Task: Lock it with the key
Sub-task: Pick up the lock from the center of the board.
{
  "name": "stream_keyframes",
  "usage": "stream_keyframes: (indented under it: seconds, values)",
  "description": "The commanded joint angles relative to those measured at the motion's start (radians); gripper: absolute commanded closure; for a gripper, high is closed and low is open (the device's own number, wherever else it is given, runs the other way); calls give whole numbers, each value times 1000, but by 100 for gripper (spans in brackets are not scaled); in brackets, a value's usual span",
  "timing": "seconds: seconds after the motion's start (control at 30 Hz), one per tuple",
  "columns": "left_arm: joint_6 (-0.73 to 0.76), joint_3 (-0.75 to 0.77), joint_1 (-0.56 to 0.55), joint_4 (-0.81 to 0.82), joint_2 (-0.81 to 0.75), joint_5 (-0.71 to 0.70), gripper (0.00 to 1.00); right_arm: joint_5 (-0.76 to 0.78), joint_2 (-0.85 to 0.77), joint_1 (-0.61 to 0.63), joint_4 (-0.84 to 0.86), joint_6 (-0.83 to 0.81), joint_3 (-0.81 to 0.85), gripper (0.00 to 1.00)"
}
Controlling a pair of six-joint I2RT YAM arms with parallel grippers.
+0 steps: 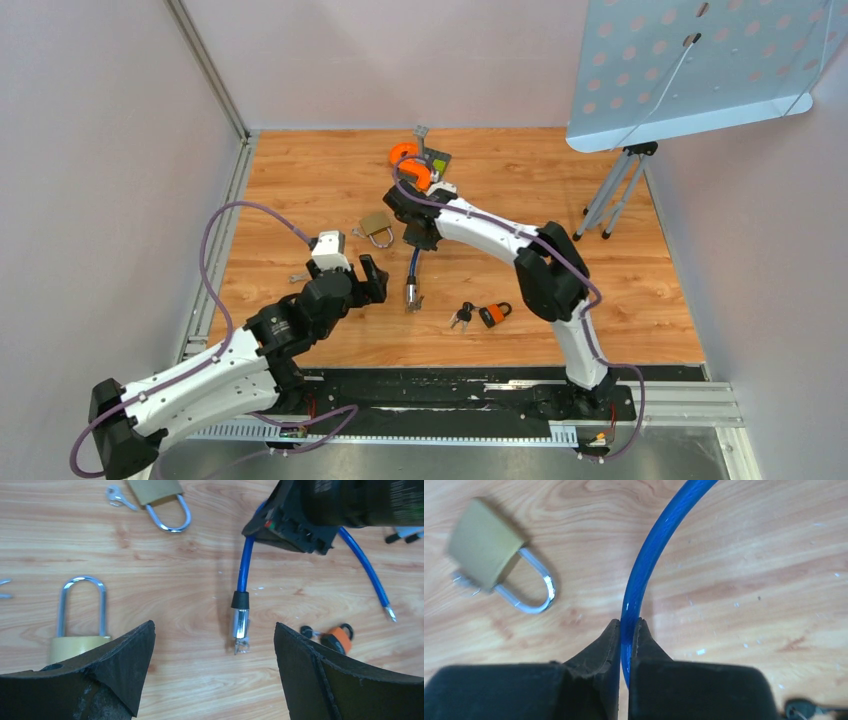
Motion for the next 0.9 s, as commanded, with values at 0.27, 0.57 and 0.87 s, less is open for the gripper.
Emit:
stream_keyframes:
  seconds: [0.27, 0.57, 0.87]
  values:
    - [28, -30, 184, 480, 148, 583, 5, -140, -418, 2, 314, -33, -246, 100]
    - [84, 13, 267, 534, 263, 719, 18, -204, -500, 0, 349, -69, -294, 100]
    - [89, 46, 319, 613, 381, 825, 34, -243, -549, -2, 378, -94, -347, 100]
